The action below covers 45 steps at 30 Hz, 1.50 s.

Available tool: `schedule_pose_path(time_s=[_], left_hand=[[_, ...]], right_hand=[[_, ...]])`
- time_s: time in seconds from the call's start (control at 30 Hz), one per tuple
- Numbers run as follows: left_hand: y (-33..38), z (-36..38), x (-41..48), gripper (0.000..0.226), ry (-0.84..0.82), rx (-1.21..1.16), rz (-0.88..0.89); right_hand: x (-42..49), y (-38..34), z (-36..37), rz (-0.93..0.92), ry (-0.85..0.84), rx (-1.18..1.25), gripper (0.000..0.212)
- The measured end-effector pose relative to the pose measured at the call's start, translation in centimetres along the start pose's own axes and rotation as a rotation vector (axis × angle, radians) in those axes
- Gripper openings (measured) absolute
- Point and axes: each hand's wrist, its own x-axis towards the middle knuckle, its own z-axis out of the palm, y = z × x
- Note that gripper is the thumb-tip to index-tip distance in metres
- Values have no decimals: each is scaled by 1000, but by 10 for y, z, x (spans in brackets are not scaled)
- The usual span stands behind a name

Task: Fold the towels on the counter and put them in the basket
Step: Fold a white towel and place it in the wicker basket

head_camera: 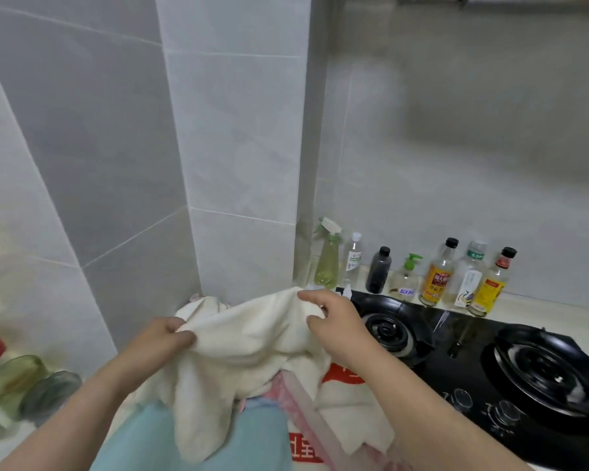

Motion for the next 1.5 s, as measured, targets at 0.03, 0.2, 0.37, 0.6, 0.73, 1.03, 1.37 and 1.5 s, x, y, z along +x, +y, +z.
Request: schedule_pose_path(time_s=[0.03,0.2,0.37,0.6,0.73,1.03,1.37,1.5], left_hand=[[5,-7,-13,20,33,18,19],[25,-42,-57,30,253,98,160],[36,-76,-84,36,387,150,207],[15,-94,-85,26,418,142,190],[-20,-91,-72,25,381,142,161],[-135,-39,-27,26,29,133,155],[-235,-9,-8,47,6,304,71],[-260,-3,-14,54,-179,616,154]], right_hand=[[-7,-10,-2,-27,-7,2,51],[-30,-57,-6,-134,8,43,56],[-48,-94,-1,-155,-24,100,56],[-55,-101,35,-63,-141,242,52],[-47,-72,80,106,-174,212,47],[-41,14,185,241,-116,111,30],[-105,113,267,-88,-84,-590,31],[-108,140,271,-67,-70,-606,36]])
